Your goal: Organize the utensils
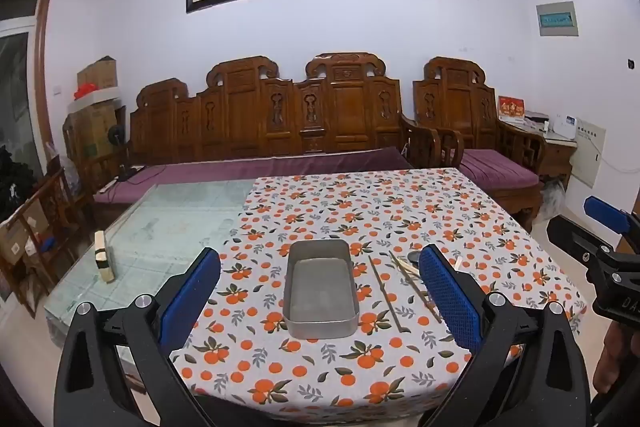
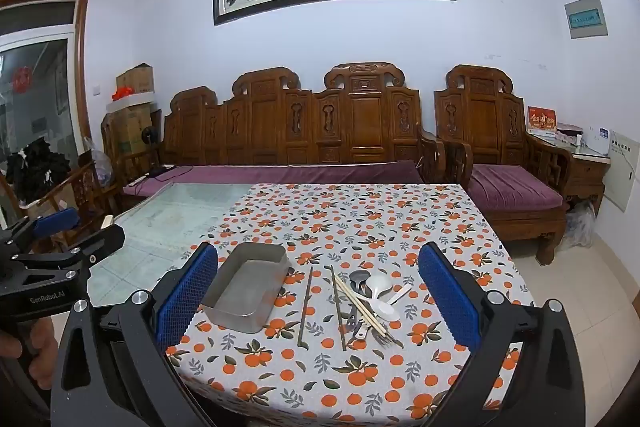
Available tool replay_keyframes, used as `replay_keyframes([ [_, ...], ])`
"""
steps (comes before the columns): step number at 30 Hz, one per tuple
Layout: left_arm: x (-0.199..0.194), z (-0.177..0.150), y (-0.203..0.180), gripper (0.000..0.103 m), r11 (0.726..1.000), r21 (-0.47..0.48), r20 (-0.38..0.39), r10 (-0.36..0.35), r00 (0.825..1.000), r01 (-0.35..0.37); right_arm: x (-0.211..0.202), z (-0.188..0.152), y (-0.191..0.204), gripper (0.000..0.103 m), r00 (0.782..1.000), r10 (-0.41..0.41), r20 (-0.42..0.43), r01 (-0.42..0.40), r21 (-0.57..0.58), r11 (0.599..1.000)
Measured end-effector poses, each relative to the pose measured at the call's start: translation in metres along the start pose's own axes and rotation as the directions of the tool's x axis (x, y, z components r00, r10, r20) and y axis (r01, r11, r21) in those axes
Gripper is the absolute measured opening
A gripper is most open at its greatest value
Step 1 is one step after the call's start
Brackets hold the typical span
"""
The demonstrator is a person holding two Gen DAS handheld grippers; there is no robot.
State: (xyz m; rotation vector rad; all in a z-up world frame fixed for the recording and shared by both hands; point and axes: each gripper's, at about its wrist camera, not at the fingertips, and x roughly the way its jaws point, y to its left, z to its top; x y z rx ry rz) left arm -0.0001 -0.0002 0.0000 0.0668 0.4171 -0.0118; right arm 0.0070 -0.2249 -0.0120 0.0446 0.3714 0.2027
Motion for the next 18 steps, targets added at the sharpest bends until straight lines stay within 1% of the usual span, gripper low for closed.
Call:
replay_keyframes([
  [18,0.0003,-0.0025,0.0007,0.096,1.0,-0.009,0.004,-0.006,1.0,0.006,-0.0011,-0.0007,-0.0003,0.1,1.0,0.002,0.004,-0.002,-0.001,1.0],
])
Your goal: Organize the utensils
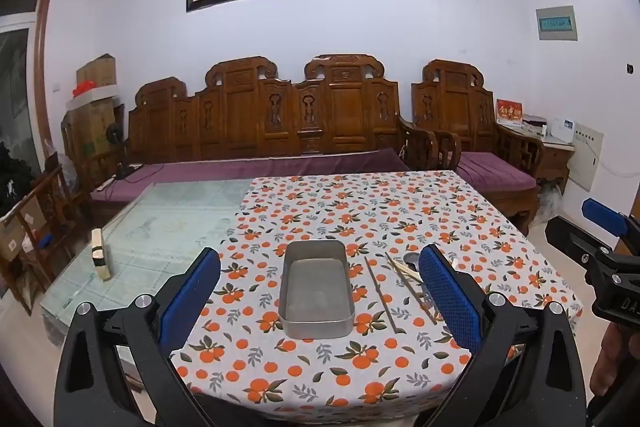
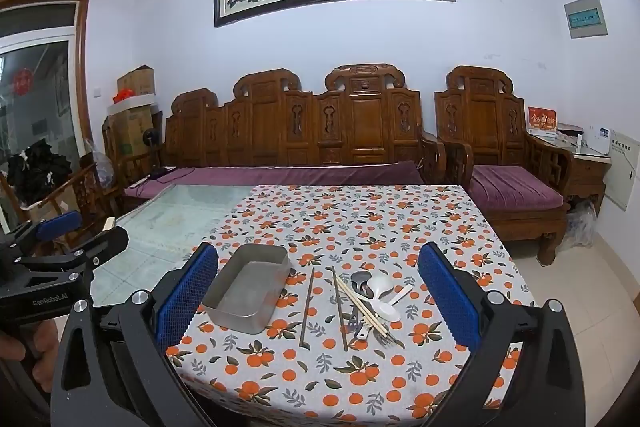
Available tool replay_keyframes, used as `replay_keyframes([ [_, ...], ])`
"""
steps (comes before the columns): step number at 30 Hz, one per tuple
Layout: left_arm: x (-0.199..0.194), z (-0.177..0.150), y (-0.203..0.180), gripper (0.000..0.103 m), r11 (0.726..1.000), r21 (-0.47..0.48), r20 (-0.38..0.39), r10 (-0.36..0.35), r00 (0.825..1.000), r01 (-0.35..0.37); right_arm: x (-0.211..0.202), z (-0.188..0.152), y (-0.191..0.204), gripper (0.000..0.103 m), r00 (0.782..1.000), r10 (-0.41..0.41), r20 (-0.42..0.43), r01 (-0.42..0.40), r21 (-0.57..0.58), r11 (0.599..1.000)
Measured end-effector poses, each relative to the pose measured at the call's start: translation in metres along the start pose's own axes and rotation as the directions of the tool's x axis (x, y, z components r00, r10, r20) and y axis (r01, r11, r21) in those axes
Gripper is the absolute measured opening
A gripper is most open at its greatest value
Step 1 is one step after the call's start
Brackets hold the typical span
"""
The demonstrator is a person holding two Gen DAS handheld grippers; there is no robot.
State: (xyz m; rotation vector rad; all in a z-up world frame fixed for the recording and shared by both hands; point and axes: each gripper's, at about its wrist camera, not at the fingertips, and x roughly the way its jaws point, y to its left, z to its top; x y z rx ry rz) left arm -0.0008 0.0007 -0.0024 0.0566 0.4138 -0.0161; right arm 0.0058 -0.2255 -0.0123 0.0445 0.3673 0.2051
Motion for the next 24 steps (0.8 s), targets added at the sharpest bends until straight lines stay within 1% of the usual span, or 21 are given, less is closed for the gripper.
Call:
replay_keyframes([
  [10,-0.003,0.006,-0.005,0.096,1.0,-0.001,0.002,-0.004,1.0,0.004,0.0,0.001,0.0,0.1,1.0,0.001,0.0,-0.001,0.002,1.0],
  [13,-0.009,0.013,-0.01,0.096,1.0,-0.001,0.003,-0.007,1.0,0.007,0.0,0.001,0.0,0.1,1.0,0.001,-0.001,-0.001,0.004,1.0],
  [24,-0.015,0.015,-0.009,0.096,1.0,-0.001,0.012,-0.017,1.0,0.017,0.0,0.003,-0.002,0.1,1.0,0.003,0.0,-0.003,0.006,1.0],
])
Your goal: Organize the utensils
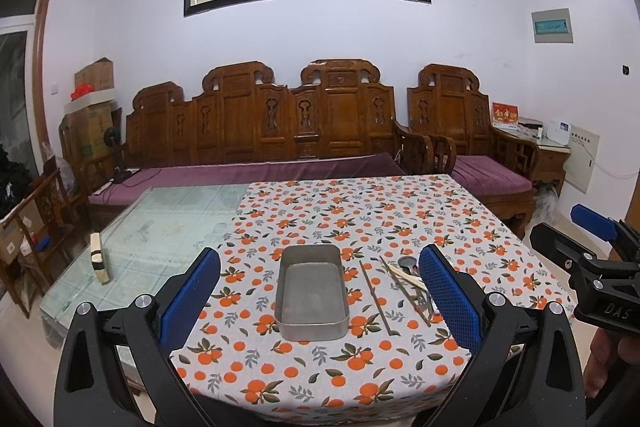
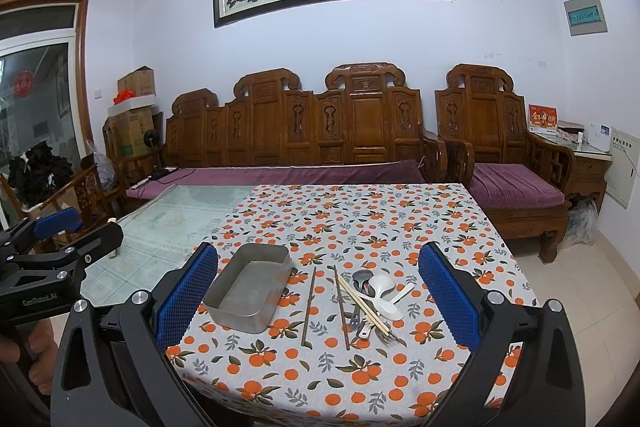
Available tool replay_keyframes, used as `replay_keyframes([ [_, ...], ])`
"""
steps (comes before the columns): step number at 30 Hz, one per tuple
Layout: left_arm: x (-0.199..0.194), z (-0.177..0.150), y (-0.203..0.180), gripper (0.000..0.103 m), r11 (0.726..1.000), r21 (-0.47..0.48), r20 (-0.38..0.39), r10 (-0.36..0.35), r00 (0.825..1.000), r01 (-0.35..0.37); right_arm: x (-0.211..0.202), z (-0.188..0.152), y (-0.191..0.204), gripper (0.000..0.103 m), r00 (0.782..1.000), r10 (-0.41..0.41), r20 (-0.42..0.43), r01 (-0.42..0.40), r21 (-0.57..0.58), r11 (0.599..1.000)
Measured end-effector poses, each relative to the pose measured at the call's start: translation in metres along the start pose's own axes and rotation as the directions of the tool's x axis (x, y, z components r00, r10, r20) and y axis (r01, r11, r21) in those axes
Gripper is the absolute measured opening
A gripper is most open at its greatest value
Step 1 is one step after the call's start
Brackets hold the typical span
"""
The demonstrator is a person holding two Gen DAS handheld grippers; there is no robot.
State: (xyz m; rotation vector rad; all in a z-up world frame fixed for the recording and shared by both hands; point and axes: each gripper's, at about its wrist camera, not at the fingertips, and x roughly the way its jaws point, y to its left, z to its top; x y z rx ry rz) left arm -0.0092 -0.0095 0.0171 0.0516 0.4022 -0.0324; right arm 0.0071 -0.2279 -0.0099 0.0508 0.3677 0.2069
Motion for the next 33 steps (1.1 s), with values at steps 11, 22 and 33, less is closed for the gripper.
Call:
replay_keyframes([
  [11,-0.001,-0.0007,-0.0027,0.096,1.0,0.001,0.001,0.0,1.0,0.0,-0.0016,0.0015,0.0041,0.1,1.0,0.0,0.001,0.0,0.0,1.0],
  [22,-0.0006,-0.0027,-0.0036,0.096,1.0,-0.002,-0.004,-0.002,1.0,0.002,-0.0014,0.0008,0.0027,0.1,1.0,0.0,0.002,0.0,0.001,1.0],
  [33,-0.0002,-0.0034,-0.0041,0.096,1.0,-0.002,-0.004,-0.004,1.0,0.004,-0.0011,0.0007,0.0026,0.1,1.0,0.001,0.003,-0.001,0.001,1.0],
])
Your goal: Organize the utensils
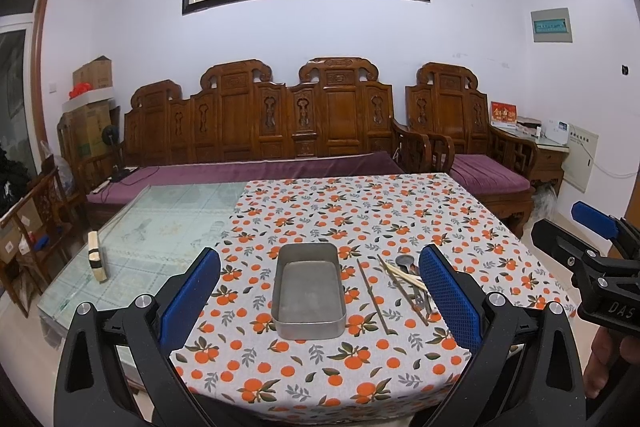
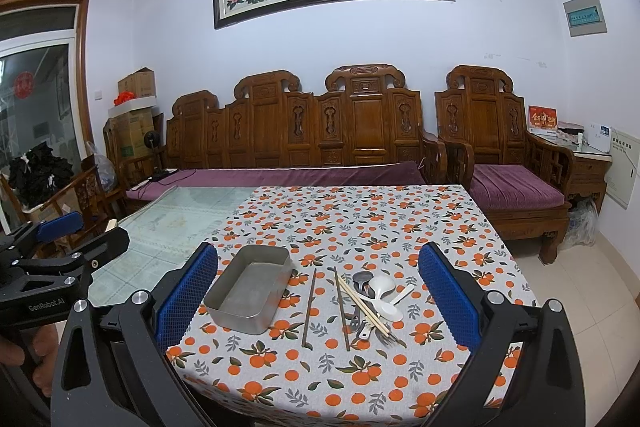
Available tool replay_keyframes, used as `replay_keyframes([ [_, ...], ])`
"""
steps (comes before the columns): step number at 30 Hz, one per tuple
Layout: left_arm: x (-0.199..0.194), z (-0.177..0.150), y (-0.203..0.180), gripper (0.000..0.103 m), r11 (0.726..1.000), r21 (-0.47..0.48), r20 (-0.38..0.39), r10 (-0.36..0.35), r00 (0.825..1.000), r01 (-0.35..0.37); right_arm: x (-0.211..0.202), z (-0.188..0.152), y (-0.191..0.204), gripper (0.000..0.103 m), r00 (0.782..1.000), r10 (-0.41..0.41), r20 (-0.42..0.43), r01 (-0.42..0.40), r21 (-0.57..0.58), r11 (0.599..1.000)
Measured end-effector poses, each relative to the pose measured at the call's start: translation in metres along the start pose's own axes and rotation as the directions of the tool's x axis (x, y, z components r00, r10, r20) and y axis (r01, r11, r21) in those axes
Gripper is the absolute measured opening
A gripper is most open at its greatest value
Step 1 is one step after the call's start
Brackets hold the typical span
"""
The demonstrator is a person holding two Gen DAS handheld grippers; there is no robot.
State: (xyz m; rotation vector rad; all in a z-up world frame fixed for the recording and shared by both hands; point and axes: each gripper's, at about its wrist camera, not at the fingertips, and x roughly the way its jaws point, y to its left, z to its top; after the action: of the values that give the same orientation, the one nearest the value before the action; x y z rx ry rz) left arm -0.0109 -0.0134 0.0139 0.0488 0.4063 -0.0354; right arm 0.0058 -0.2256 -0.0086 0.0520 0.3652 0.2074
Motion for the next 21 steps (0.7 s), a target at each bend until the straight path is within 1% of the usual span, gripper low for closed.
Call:
replay_keyframes([
  [14,0.002,0.0,-0.001,0.096,1.0,0.002,-0.003,-0.009,1.0,0.009,0.001,-0.002,-0.004,0.1,1.0,0.0,-0.001,0.0,0.002,1.0],
  [18,0.01,-0.004,-0.001,0.096,1.0,0.004,-0.024,-0.015,1.0,0.015,0.003,-0.003,-0.003,0.1,1.0,0.007,-0.011,-0.007,0.002,1.0],
  [21,0.025,-0.011,-0.002,0.096,1.0,0.002,-0.06,-0.024,0.998,0.024,0.007,-0.005,-0.004,0.1,1.0,0.02,-0.022,-0.019,0.011,1.0],
])
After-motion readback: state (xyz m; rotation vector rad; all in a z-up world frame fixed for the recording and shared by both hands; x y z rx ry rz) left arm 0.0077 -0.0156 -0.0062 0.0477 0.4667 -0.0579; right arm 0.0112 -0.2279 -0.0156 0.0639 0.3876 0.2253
